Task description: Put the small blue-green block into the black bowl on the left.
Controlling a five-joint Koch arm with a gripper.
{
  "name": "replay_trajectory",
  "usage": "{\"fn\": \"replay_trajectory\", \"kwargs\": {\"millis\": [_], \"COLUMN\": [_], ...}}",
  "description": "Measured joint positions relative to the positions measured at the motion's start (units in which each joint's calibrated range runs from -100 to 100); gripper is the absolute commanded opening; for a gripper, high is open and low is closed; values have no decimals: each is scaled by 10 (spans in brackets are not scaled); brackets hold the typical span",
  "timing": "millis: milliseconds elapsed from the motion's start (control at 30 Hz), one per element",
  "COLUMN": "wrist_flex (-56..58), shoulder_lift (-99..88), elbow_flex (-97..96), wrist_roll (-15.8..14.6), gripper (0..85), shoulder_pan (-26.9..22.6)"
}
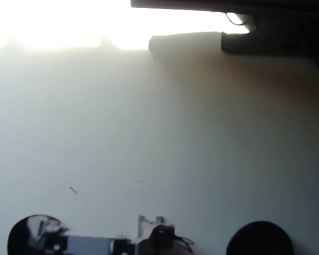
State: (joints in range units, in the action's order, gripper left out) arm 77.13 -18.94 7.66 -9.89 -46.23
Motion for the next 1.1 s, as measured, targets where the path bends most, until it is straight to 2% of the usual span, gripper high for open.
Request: {"fn": "replay_trajectory", "kwargs": {"millis": [200,367,667,900,1100], "wrist_flex": [-120,-219,-391,-486,-611], "shoulder_lift": [-268,-441,-547,-549,-549], "elbow_flex": [-263,-422,-594,-665,-822], "wrist_roll": [8,49,110,141,152], "gripper": [475,476,467,465,465], "shoulder_pan": [96,192,384,466,499]}}
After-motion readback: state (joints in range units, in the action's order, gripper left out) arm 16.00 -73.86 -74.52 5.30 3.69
